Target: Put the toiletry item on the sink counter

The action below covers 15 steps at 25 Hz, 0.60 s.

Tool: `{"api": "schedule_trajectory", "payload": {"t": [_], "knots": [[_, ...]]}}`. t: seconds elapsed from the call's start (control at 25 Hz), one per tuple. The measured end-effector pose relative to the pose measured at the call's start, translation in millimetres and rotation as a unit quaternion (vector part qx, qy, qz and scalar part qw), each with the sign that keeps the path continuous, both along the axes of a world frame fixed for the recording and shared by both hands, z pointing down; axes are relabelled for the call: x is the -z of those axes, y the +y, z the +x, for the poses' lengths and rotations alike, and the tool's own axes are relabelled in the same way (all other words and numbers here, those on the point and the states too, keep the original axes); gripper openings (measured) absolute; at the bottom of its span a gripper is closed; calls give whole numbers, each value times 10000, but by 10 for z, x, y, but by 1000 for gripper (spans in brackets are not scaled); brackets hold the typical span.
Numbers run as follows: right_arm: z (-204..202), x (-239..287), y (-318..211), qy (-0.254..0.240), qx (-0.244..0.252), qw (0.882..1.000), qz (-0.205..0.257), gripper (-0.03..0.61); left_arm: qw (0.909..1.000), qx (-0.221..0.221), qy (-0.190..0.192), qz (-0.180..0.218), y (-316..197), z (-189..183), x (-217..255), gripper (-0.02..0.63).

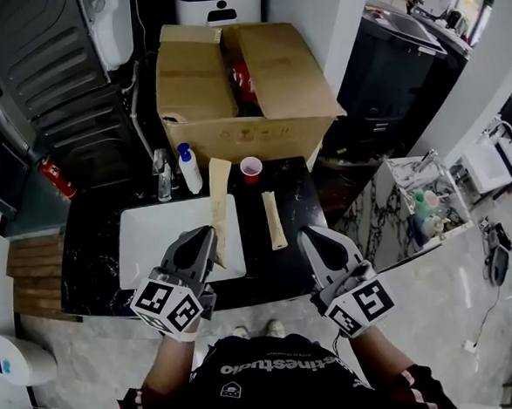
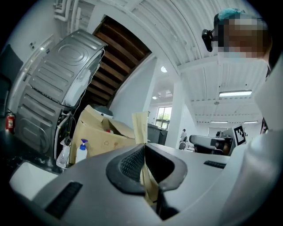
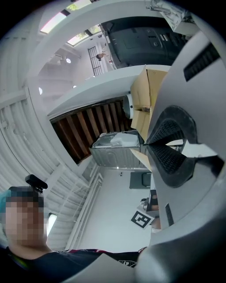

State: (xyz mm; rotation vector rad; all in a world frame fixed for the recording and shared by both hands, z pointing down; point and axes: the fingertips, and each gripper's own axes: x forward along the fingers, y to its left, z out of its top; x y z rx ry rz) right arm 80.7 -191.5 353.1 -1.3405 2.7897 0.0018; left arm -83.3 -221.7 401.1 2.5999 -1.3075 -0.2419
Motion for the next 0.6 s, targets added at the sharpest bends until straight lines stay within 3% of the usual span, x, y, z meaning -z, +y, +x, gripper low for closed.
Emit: {"api": "schedule_trajectory", "payload": {"t": [0.2,0.36,0.6], "knots": [[148,-98,-21,-51,-140,9998,-130,38,9974,-14,216,-693,-233,154,-363,17],[245,-170,-23,-69,-229,9995,-225,38,9895,72,425,-1381,-480,279,-759,17],[341,-300,-41,-86,-324,9987,-386,38,9746,359,111,-2208,-823,529,-1490,17]]}}
